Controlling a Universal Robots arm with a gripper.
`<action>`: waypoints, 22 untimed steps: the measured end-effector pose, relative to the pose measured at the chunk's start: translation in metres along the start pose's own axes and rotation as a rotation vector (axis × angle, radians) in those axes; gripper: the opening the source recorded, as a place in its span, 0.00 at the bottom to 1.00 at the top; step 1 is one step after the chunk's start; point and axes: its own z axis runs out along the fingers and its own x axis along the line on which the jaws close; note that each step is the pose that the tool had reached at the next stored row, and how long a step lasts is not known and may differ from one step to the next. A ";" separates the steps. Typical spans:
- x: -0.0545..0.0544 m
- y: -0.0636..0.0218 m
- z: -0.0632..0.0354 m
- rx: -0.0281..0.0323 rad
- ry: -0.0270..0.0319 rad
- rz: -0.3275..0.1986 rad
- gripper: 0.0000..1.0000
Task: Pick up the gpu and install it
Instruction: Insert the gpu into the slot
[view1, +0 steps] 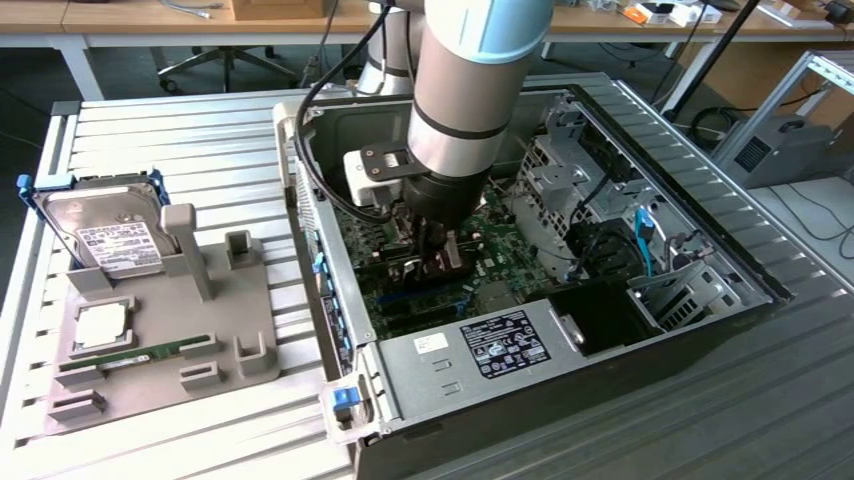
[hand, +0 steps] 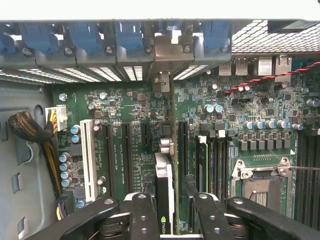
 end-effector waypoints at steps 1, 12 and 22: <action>0.000 0.0000 0.0000 0.0000 -0.0002 0.000 0.35; 0.000 0.0000 -0.0001 -0.0001 0.0004 0.000 0.33; 0.000 0.0000 0.0000 0.0000 -0.0002 0.000 0.27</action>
